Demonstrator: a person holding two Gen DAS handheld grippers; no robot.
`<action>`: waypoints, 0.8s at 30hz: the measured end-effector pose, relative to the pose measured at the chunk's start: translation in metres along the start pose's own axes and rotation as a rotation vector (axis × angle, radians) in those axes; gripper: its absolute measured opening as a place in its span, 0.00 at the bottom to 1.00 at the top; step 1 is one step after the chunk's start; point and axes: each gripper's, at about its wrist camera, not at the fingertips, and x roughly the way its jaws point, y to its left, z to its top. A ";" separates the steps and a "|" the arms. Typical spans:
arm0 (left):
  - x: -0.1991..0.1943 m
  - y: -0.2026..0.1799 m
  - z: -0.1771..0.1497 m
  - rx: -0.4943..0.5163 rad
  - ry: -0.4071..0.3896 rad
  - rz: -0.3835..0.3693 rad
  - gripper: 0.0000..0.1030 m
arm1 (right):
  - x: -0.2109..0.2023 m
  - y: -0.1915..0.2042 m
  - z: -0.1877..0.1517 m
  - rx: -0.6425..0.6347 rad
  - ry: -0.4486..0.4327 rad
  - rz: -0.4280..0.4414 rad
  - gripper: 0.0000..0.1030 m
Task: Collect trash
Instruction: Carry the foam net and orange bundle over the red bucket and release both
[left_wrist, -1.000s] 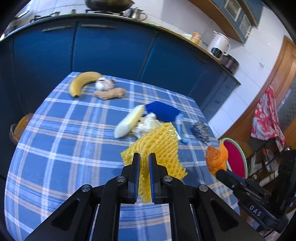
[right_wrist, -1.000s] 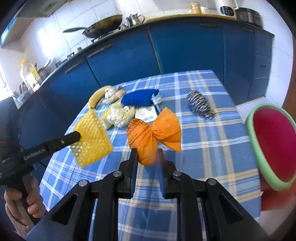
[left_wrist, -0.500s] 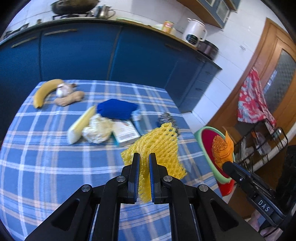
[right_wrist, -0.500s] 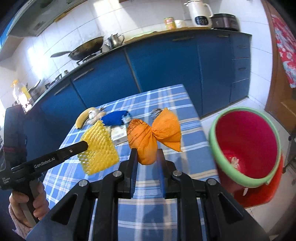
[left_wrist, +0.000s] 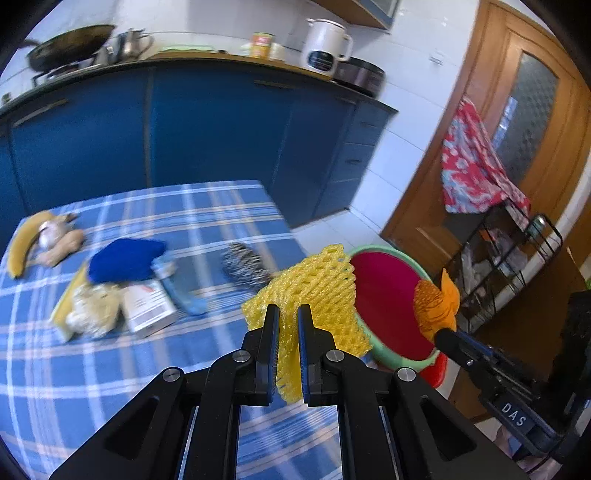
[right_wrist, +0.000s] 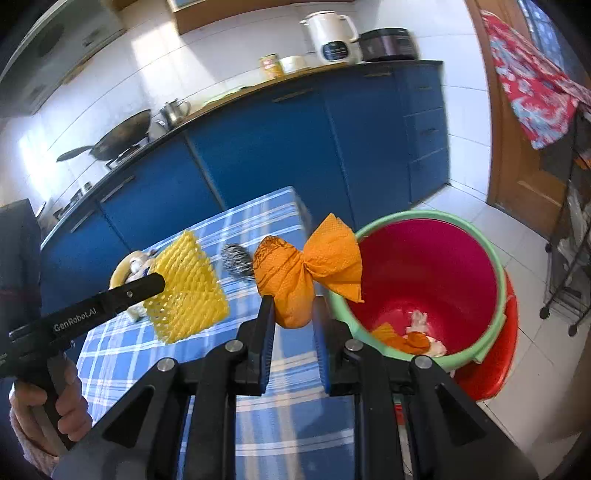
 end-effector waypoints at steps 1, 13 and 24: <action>0.004 -0.006 0.002 0.012 0.003 -0.005 0.09 | 0.000 -0.005 0.000 0.008 -0.001 -0.008 0.22; 0.064 -0.073 0.013 0.109 0.072 -0.089 0.09 | 0.005 -0.067 -0.005 0.103 0.006 -0.086 0.22; 0.117 -0.103 0.009 0.153 0.130 -0.089 0.09 | 0.023 -0.115 -0.015 0.180 0.040 -0.134 0.23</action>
